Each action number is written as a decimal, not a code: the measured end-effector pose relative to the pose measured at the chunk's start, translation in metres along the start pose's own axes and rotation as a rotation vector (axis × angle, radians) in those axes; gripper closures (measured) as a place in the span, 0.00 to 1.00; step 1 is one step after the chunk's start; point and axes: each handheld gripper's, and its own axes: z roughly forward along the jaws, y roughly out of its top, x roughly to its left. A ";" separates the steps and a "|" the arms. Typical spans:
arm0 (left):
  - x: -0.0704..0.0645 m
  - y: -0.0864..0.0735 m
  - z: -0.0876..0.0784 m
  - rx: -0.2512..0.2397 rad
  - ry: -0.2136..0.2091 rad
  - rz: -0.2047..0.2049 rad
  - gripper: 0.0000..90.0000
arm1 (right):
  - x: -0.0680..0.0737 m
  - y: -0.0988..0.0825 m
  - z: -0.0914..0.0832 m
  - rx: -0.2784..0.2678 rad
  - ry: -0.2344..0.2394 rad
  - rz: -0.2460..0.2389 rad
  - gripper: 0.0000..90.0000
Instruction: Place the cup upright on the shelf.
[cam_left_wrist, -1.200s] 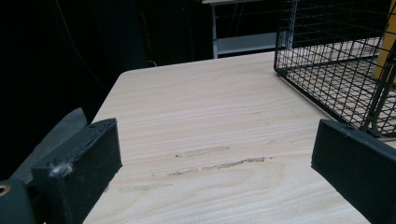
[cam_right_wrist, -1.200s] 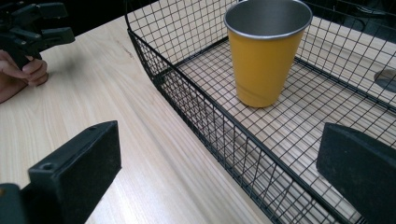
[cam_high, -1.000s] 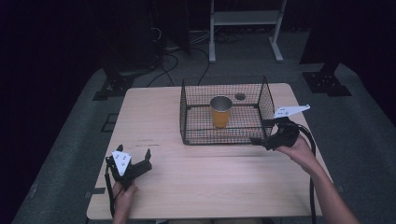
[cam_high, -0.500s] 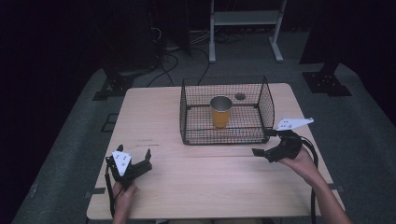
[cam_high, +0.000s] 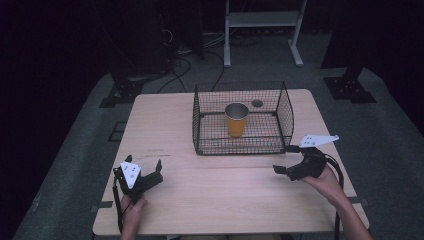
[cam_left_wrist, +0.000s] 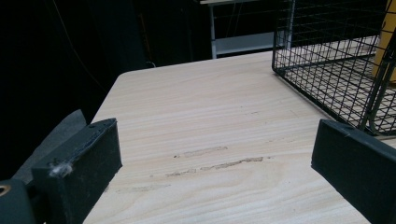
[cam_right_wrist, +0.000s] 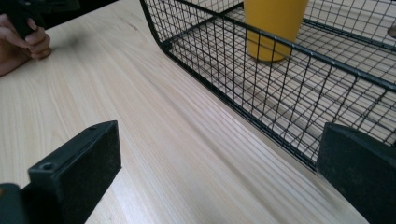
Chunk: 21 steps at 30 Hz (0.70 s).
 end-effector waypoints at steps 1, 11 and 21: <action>0.000 0.000 0.000 0.000 0.000 -0.001 0.01 | 0.000 -0.001 0.000 0.000 0.001 0.002 0.00; 0.000 0.000 0.000 0.000 0.000 0.000 0.01 | 0.001 -0.017 -0.005 -0.003 -0.026 0.012 0.00; 0.000 0.000 0.000 0.000 0.000 0.001 0.01 | 0.000 -0.034 -0.013 -0.018 -0.037 0.044 0.00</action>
